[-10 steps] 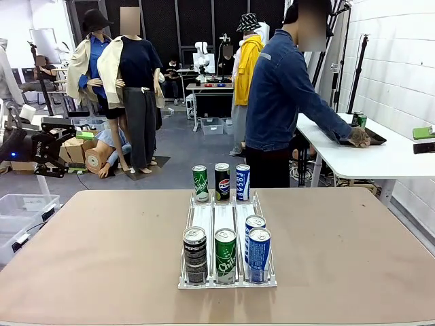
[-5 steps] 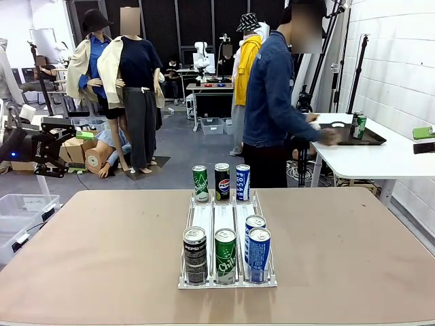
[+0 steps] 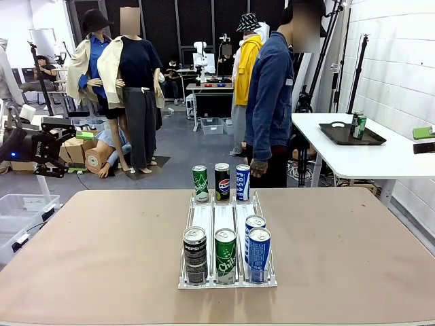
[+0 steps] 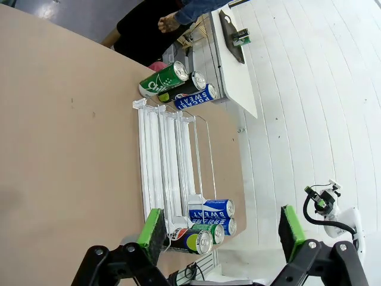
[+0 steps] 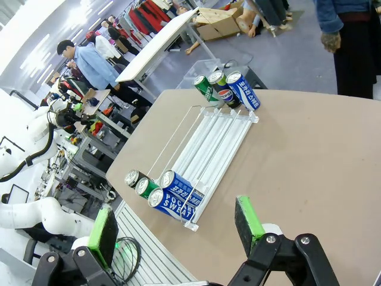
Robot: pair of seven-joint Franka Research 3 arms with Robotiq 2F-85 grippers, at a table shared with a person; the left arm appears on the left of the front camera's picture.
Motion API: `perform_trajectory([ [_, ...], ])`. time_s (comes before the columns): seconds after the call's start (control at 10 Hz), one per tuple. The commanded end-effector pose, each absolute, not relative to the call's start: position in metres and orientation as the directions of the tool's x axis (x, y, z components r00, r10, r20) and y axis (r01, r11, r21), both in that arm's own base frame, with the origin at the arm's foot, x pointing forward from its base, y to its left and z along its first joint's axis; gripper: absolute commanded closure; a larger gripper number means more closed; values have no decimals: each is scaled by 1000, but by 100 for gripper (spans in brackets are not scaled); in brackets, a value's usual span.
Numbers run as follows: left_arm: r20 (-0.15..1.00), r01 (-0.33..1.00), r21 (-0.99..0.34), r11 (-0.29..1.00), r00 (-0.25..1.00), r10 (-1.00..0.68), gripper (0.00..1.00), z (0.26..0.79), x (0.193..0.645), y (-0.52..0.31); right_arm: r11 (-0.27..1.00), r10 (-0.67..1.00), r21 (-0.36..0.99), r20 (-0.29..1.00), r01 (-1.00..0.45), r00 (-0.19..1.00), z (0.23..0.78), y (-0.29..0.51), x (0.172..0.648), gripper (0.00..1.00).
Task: Retrieve and hand over the desired beverage to the person.
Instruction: Place the picked can on the Handle tray extended by the person.
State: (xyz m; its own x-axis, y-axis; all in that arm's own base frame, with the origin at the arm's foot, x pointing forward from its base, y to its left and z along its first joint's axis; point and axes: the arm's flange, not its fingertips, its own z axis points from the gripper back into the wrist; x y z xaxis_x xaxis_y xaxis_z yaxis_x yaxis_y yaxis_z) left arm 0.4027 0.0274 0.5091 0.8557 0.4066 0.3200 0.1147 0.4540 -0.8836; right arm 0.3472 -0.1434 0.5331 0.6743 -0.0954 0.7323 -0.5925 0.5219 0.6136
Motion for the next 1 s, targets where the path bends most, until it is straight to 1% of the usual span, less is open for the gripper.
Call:
perform_trajectory([
  [0.0,314,111,-887,449,856,410,0,509,402,28,508,-107,613,742,-605,661,534,-143,349,0],
  [0.9,314,111,-887,449,856,410,0,509,402,28,508,-107,613,742,-605,661,534,-143,349,0],
])
